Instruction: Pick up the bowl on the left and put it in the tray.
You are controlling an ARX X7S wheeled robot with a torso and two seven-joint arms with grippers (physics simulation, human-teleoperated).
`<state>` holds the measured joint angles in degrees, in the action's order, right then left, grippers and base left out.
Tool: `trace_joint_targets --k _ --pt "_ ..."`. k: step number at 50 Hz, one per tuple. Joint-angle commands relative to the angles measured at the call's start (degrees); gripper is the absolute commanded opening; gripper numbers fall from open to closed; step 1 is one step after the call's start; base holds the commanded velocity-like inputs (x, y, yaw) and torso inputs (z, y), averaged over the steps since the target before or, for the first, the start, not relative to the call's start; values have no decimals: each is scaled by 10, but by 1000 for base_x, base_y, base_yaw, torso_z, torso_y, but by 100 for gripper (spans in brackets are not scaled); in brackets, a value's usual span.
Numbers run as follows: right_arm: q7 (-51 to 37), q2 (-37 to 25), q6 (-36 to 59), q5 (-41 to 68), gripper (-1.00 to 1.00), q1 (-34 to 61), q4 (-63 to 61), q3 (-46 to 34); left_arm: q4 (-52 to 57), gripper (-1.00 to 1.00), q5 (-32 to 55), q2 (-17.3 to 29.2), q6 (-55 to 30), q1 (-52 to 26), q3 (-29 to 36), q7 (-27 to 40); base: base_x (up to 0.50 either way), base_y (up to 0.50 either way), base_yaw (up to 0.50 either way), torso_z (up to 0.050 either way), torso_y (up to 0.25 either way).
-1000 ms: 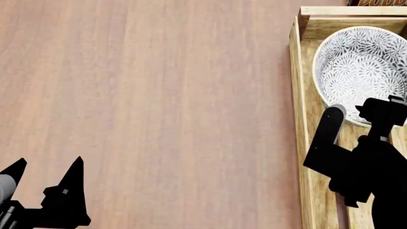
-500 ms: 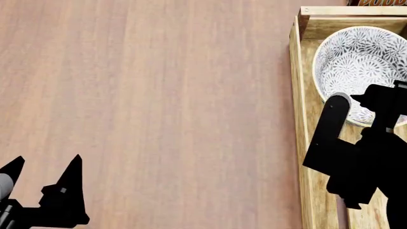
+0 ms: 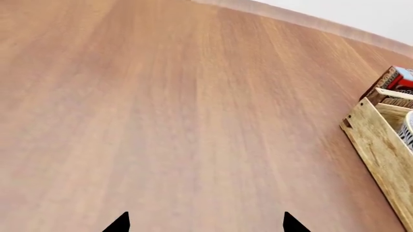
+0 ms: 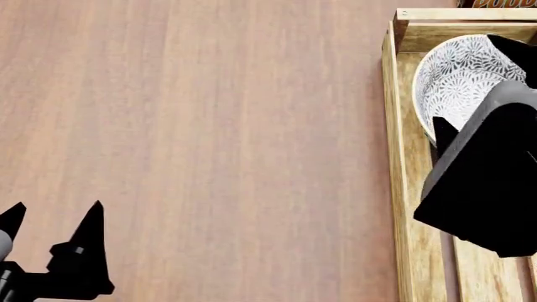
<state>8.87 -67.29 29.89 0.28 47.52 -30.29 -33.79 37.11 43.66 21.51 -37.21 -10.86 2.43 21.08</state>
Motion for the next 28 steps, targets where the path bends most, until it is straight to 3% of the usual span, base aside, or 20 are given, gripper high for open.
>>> trace_joint_targets --k 1,6,7,12,17,22,28 --pt "-263 -31 30 67 100 -156 -135 105 5 100 -27 7 21 7 7 -4 0 0 0 0 0" --pt "-412 -3 13 155 100 -280 -164 211 8 100 -40 9 35 17 10 -8 0 0 0 0 0" --pt "-450 18 -1 193 100 -328 -168 262 7 100 -44 10 42 22 9 -11 0 0 0 0 0" --pt "-500 90 -90 251 100 -451 -151 370 0 100 -61 13 64 35 6 -16 0 0 0 0 0" --pt "-501 176 -228 245 100 -540 -119 395 -22 100 -82 14 103 69 7 -40 0 0 0 0 0" --pt "-475 249 -305 233 100 -551 -47 337 -63 100 -107 9 151 96 11 -68 0 0 0 0 0" --pt "-387 323 -364 330 100 -571 48 275 -117 100 -153 0 234 143 16 -101 0 0 0 0 0"
